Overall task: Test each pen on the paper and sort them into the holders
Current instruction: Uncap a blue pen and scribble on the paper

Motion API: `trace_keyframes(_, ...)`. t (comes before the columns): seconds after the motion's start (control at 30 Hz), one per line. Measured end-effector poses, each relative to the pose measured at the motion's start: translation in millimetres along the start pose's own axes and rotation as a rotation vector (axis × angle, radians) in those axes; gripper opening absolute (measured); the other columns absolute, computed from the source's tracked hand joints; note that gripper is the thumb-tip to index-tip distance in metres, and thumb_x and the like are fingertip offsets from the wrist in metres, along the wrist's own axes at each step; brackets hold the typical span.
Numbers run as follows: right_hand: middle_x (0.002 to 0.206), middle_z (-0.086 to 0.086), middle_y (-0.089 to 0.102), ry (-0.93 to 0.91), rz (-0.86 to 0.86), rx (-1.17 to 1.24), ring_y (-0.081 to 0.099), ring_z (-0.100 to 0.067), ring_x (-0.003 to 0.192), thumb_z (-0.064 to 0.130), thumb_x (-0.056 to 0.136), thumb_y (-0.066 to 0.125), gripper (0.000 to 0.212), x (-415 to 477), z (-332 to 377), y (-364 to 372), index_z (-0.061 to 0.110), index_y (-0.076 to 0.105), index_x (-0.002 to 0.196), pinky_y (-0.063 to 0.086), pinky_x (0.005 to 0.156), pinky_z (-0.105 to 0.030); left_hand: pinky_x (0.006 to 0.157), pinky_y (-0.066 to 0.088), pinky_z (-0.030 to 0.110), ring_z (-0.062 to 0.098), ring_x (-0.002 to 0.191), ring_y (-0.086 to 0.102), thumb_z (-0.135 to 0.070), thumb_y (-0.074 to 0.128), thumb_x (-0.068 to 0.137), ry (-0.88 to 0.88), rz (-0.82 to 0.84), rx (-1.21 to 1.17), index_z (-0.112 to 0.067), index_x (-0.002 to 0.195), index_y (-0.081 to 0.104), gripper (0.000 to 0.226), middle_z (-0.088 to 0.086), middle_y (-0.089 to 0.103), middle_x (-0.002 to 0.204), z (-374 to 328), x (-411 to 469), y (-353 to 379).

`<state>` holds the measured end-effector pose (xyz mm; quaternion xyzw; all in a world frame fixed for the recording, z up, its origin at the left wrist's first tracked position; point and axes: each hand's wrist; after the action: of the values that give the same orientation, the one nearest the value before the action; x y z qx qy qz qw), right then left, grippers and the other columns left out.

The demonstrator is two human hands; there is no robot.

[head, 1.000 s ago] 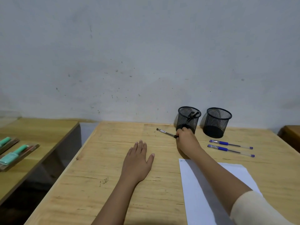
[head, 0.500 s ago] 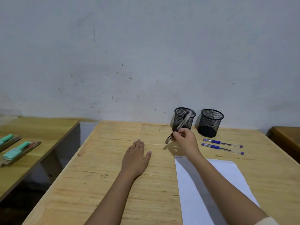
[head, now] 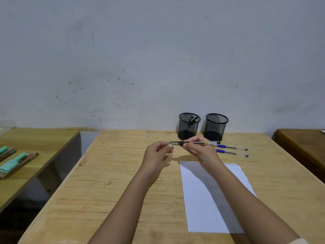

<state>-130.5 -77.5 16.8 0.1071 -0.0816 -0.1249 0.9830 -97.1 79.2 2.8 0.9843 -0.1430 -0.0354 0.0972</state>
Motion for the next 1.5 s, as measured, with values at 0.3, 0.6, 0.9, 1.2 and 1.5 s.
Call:
trace_keyframes(0.3,0.071,-0.004,0.072,0.016,-0.020,0.135,0.069,-0.014,0.075,-0.011,0.075,0.065,0.016,-15.4,12.1,-10.6,0.004,0.066,0.081,0.055,0.077,-0.019,0.074,0.055,0.015,0.011,0.072,0.067,-0.003,0.065,0.084,0.130,0.156,0.059,-0.003,0.090,0.066,0.007,0.009,0.066,0.080,-15.3,4.3,7.3)
trace_keyframes(0.6,0.066,0.001,0.070,-0.020,-0.143,0.105,0.067,-0.008,0.067,-0.006,0.080,0.061,0.010,-13.7,31.0,-17.9,0.003,0.065,0.079,0.054,0.068,-0.016,0.061,0.052,0.011,0.001,0.053,0.061,-0.004,0.063,0.086,0.236,0.018,0.165,0.009,0.093,0.068,0.016,-0.005,0.069,0.058,-29.1,3.8,7.7)
trace_keyframes(0.9,0.060,0.004,0.069,-0.047,-0.349,0.219,0.067,-0.006,0.064,-0.010,0.077,0.062,0.016,-24.6,37.3,-78.6,0.006,0.059,0.076,0.054,0.069,-0.013,0.051,0.046,0.008,0.003,0.053,0.058,-0.004,0.065,0.085,0.107,-0.210,0.290,-0.001,0.080,0.068,0.006,-0.003,0.065,0.056,-12.8,0.2,-68.2)
trace_keyframes(1.2,0.078,-0.009,0.064,0.061,-0.312,0.155,0.068,-0.014,0.075,-0.008,0.078,0.064,0.014,-18.0,0.9,-59.4,0.005,0.059,0.076,0.055,0.076,-0.016,0.070,0.037,0.004,0.004,0.084,0.057,-0.014,0.068,0.083,0.245,-0.132,0.676,-0.010,0.096,0.072,0.014,-0.003,0.067,0.092,32.7,9.1,-30.1)
trace_keyframes(1.5,0.088,-0.012,0.070,0.122,-0.240,0.055,0.068,-0.022,0.089,-0.006,0.075,0.068,0.013,-7.1,-13.8,-51.3,-0.002,0.069,0.087,0.055,0.084,-0.022,0.087,0.030,0.017,0.022,0.114,0.048,-0.015,0.056,0.092,0.393,-0.130,1.038,-0.002,0.115,0.063,0.028,0.009,0.062,0.117,42.5,20.8,-24.1)
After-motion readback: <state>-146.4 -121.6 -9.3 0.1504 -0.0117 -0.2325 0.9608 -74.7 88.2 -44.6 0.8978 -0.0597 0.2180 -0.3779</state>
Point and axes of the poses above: each hand's wrist, its own x-axis towards the middle knuckle, its own y-axis out of the palm, z = x × y
